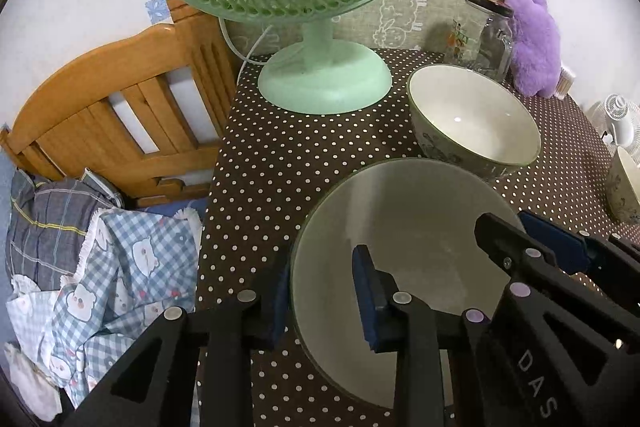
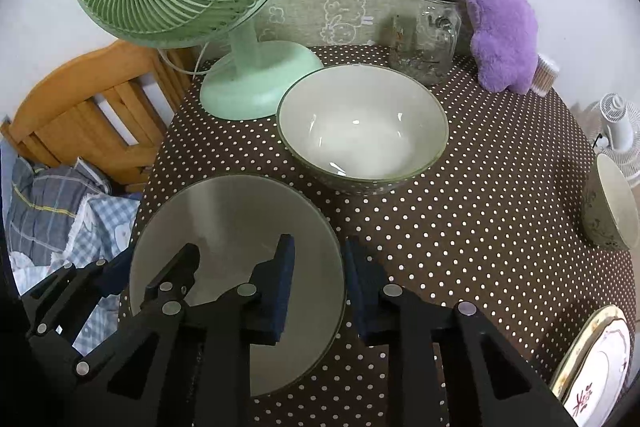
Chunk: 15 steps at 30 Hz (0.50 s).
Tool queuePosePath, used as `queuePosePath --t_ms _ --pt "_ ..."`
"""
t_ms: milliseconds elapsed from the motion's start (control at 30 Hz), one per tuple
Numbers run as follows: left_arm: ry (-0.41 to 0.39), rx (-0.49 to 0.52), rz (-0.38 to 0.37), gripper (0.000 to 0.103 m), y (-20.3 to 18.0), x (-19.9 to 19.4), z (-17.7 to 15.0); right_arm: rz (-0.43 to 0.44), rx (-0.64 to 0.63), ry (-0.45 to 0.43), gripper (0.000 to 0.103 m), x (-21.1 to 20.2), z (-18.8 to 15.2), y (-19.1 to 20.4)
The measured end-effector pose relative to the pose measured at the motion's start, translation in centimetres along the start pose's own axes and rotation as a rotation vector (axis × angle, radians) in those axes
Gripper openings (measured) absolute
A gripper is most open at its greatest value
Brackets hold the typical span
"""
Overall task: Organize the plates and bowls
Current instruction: 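Lift the grey bowl with both tools and carry it toward the plate stack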
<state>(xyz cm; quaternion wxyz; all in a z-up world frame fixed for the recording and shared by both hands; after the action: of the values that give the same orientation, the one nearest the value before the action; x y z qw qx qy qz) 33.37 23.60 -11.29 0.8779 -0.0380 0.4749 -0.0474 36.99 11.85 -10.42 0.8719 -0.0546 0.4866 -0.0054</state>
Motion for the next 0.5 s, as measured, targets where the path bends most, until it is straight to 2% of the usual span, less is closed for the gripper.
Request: queuePosePath --t_ms 267,500 --pt "0.020 -0.007 -0.017 0.028 -1.1 -1.1 -1.2 -0.011 0.011 0.028 0.029 -1.1 -1.1 -1.1" --pt "0.052 -0.007 -0.045 0.028 -3.4 -2.4 -3.7 -0.032 0.028 0.074 0.029 -2.8 -4.0 -3.5"
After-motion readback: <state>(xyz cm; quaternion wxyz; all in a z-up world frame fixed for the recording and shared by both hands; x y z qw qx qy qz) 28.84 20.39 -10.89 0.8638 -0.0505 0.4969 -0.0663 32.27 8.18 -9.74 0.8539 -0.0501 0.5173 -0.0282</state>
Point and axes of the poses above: each gripper's, at about its wrist camera, not at the fingertips, and x roughly the way its jaws point, y to its left, z to its top, the point moved 1 cm from there along x, roughly the way its jaws point, and after that the axes turned 9 degrees about -z, right-handed, at the moved point
